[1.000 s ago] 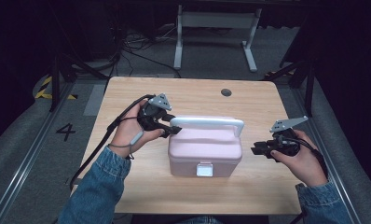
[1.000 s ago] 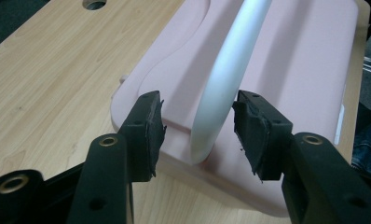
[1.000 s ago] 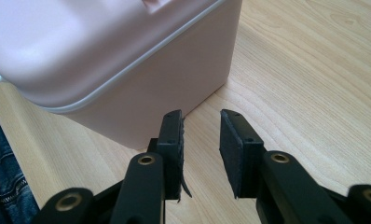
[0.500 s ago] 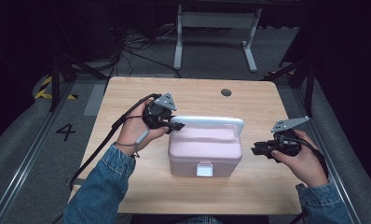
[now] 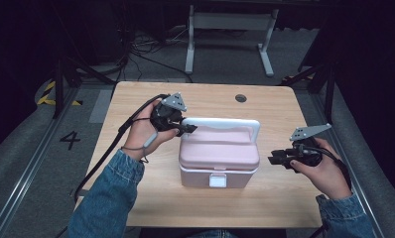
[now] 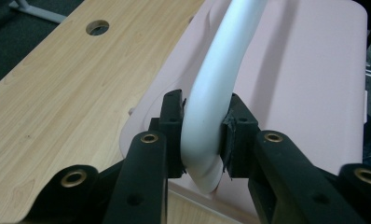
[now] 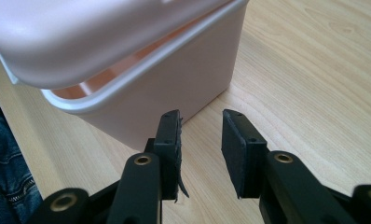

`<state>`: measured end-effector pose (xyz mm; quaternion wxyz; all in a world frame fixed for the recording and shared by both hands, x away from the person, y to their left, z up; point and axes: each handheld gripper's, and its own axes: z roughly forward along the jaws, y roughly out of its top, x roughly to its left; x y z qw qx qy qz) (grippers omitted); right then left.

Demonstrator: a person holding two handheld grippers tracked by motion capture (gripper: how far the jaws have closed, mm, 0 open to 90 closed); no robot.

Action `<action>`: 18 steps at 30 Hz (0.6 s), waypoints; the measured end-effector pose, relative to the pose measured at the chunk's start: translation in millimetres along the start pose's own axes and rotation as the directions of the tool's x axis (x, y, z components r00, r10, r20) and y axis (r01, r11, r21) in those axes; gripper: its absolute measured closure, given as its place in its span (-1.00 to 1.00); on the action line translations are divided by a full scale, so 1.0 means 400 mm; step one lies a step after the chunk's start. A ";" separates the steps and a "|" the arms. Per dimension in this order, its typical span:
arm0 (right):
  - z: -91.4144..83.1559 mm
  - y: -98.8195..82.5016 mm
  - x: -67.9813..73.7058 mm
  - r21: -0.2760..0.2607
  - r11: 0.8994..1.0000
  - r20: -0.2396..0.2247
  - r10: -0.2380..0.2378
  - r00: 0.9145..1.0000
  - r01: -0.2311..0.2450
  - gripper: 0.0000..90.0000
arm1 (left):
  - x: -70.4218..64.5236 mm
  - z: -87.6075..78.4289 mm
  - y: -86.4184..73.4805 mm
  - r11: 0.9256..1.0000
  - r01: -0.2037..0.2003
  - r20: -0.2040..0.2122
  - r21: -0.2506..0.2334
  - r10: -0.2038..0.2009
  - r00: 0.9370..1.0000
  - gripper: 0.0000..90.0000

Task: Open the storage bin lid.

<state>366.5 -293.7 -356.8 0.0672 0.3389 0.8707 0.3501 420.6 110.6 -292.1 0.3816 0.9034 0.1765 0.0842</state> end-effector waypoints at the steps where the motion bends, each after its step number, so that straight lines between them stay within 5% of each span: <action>1: -0.006 0.002 0.003 -0.007 1.000 0.005 -0.008 1.000 0.008 0.51 | 0.005 -0.003 0.002 1.000 0.014 0.008 -0.009 -0.014 1.000 0.64; 18: -0.050 0.022 0.040 -0.051 0.997 0.022 -0.060 0.998 0.061 0.29 | 0.037 -0.013 0.019 0.993 0.105 0.034 -0.050 -0.103 0.994 0.63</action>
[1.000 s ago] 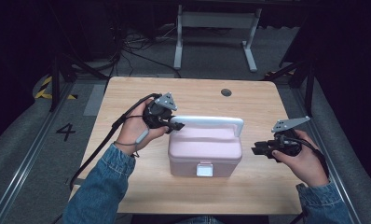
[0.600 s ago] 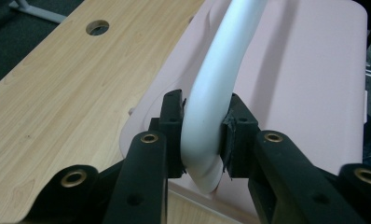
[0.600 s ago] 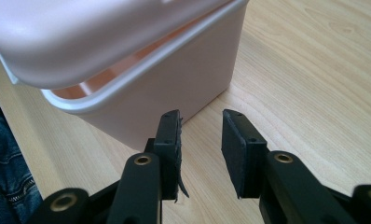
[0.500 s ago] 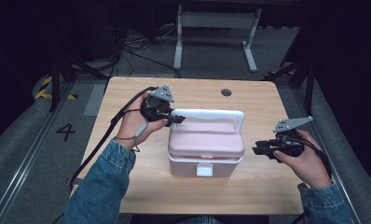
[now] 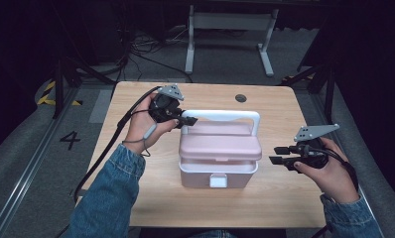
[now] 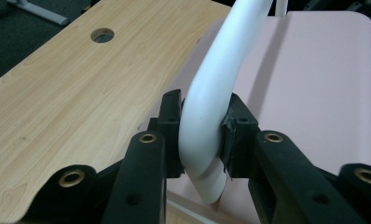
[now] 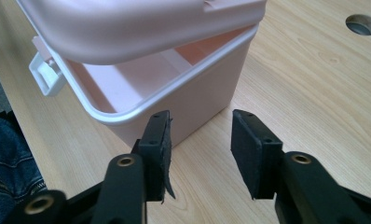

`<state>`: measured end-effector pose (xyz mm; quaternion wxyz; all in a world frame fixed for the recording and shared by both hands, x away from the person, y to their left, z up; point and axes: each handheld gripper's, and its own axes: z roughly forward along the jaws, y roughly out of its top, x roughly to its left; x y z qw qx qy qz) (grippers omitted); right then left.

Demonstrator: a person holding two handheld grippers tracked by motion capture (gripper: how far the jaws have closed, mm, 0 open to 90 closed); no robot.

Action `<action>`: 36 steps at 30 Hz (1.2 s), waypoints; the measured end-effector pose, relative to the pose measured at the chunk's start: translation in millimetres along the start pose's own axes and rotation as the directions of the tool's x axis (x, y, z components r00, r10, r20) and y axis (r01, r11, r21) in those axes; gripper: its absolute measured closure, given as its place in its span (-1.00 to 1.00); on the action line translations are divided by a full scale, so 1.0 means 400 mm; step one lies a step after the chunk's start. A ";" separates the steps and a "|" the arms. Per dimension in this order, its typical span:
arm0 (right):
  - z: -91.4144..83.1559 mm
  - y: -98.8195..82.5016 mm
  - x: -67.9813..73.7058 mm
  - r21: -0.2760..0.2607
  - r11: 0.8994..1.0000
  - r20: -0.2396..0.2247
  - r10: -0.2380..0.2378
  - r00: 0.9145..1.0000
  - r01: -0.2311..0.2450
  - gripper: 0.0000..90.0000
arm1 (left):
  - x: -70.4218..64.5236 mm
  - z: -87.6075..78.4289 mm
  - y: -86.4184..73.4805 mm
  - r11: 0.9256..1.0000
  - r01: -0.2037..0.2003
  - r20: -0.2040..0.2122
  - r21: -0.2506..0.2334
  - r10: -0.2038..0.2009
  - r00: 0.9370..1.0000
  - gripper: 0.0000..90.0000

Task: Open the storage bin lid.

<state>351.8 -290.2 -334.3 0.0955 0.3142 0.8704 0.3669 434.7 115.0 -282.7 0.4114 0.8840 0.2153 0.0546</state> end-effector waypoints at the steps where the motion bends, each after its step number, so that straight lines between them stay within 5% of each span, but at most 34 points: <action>1: -0.003 0.002 0.004 -0.004 1.000 0.004 -0.006 1.000 0.006 0.28 | 0.002 -0.001 0.002 1.000 0.005 0.000 0.001 -0.005 1.000 0.63; 17: -0.023 0.050 0.033 -0.039 0.997 0.024 -0.068 0.997 0.069 0.23 | 0.041 0.003 0.020 0.996 0.064 0.007 -0.058 -0.064 0.998 0.61; 36: -0.008 0.115 0.052 -0.096 0.983 0.057 -0.151 0.987 0.156 0.00 | 0.072 0.012 0.039 0.992 0.117 0.009 -0.054 -0.117 0.993 0.58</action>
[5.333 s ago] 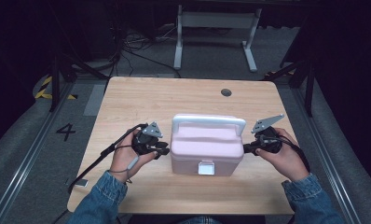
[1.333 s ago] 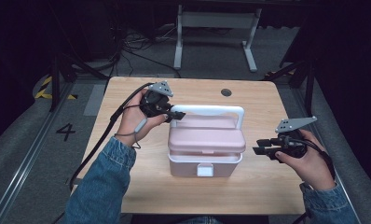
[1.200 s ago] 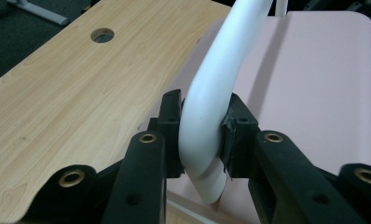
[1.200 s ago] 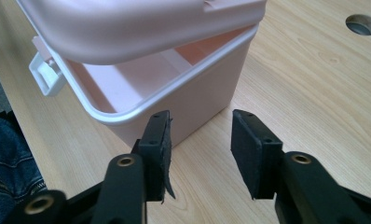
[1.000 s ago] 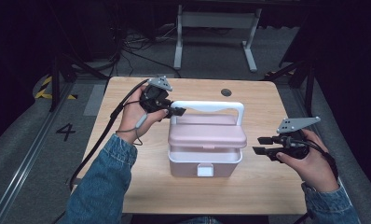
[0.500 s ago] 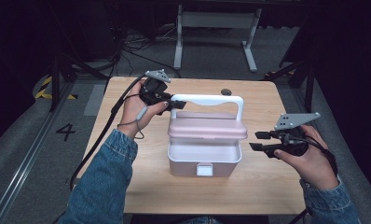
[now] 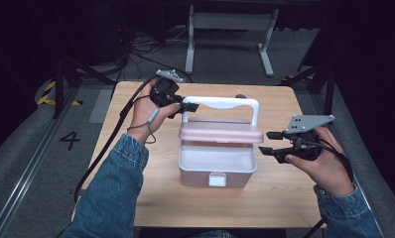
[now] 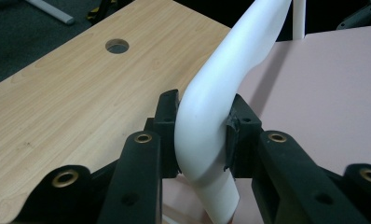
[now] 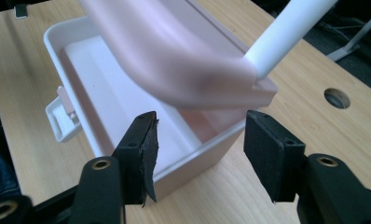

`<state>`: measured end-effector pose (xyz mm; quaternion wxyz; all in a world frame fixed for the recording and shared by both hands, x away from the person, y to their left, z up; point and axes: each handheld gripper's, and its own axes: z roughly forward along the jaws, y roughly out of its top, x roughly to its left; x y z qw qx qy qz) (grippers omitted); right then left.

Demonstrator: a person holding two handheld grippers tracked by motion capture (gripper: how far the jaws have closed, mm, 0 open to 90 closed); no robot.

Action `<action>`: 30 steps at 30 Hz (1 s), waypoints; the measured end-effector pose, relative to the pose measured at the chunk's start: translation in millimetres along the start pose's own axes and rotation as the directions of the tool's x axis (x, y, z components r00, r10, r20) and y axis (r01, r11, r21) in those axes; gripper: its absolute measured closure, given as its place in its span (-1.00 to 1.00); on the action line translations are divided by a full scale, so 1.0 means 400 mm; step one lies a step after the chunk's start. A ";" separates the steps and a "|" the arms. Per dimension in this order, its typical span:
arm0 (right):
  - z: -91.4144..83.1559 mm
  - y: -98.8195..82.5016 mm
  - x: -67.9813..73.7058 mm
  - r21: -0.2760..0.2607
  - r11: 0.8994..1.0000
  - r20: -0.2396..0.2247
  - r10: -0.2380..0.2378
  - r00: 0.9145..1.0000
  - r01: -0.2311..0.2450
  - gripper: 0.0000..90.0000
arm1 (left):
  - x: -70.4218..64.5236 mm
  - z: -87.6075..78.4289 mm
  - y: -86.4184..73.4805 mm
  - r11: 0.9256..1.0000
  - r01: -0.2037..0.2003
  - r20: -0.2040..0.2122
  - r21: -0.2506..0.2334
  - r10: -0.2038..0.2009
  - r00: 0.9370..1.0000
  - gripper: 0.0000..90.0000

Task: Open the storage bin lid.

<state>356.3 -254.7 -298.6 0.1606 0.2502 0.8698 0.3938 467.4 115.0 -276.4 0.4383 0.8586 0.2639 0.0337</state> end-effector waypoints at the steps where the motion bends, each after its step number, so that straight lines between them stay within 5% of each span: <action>1: 0.002 0.002 -0.001 -0.004 1.000 0.005 -0.004 1.000 0.004 -0.01 | 0.000 0.000 0.000 1.000 0.002 0.000 0.000 -0.002 1.000 0.58; 11: 0.027 0.025 0.007 -0.028 0.998 0.017 -0.049 0.999 0.049 -0.04 | -0.007 -0.003 -0.002 1.000 -0.019 -0.021 0.007 0.019 1.000 0.56; 15: 0.027 0.029 0.011 -0.033 0.997 0.029 -0.066 0.997 0.066 -0.04 | -0.013 -0.015 -0.003 0.999 -0.036 -0.081 -0.002 0.036 0.996 0.21; 25: 0.021 0.046 0.017 -0.044 0.994 0.048 -0.100 0.994 0.102 -0.03 | -0.003 -0.099 -0.051 0.997 -0.020 -0.159 -0.068 0.009 0.987 -0.07; 30: 0.017 0.060 0.014 -0.052 0.993 0.057 -0.104 0.993 0.107 -0.02 | 0.006 -0.132 -0.090 0.999 -0.010 -0.189 -0.053 0.000 0.982 -0.07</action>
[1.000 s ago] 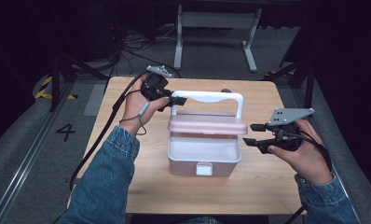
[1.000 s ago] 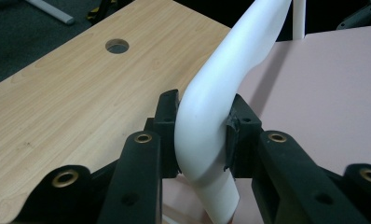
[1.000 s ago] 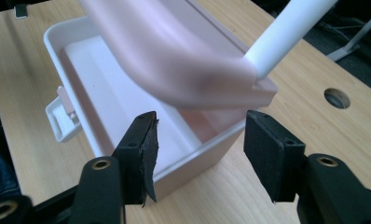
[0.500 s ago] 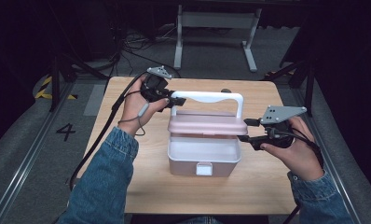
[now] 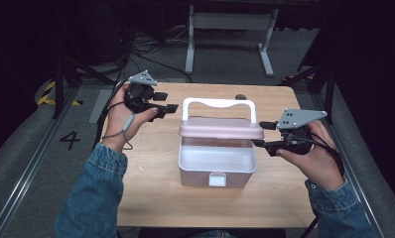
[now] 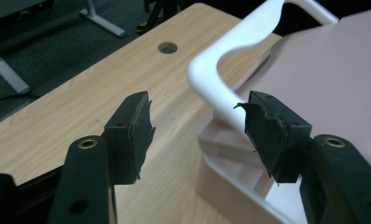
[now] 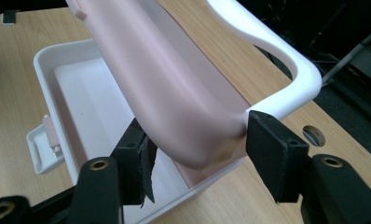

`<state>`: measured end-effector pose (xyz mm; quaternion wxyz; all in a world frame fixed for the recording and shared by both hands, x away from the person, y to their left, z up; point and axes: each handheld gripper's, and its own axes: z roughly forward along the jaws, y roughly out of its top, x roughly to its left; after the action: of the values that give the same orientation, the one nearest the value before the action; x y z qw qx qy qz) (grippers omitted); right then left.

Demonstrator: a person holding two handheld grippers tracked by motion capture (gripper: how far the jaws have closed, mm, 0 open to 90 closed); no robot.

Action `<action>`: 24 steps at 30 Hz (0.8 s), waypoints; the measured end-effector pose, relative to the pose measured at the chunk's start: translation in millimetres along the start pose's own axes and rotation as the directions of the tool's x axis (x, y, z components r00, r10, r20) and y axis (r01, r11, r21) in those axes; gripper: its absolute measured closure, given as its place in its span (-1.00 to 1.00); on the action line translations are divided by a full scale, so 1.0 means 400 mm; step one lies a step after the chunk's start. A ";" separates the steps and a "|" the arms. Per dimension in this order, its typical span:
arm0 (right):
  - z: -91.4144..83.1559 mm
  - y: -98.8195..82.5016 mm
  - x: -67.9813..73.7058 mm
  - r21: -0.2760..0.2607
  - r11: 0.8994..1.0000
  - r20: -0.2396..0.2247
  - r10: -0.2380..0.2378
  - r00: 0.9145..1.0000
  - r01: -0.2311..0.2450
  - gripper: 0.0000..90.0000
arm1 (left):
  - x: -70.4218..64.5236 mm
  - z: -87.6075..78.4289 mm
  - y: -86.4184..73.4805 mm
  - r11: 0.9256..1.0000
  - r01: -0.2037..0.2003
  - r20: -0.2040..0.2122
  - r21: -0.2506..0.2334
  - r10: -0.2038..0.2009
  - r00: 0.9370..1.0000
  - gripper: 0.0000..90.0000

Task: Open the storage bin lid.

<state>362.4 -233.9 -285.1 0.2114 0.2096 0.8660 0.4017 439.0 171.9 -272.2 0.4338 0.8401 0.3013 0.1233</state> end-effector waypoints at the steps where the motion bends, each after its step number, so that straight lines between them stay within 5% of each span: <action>1: -0.001 0.003 -0.001 -0.001 1.000 0.000 0.003 1.000 -0.003 -0.02 | 0.002 -0.006 -0.011 1.000 -0.007 -0.014 0.020 0.008 1.000 -0.07; 11: 0.001 0.041 -0.030 -0.010 1.000 0.014 0.016 1.000 -0.016 0.03 | -0.002 -0.023 -0.093 0.989 -0.030 -0.104 0.143 0.046 0.994 -0.10; 15: 0.003 0.045 -0.043 -0.016 0.999 0.012 0.032 0.999 -0.032 0.06 | -0.004 -0.026 -0.111 0.987 -0.028 -0.105 0.161 0.045 0.993 -0.10; 24: 0.015 0.059 -0.076 -0.012 0.998 0.005 0.067 0.998 -0.067 0.13 | 0.009 -0.022 -0.145 0.968 -0.017 -0.094 0.251 0.042 0.995 -0.11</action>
<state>395.1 -232.4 -263.9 0.2014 0.2383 0.8556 0.4131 414.4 205.5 -313.6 0.3074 0.8853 0.3229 0.1320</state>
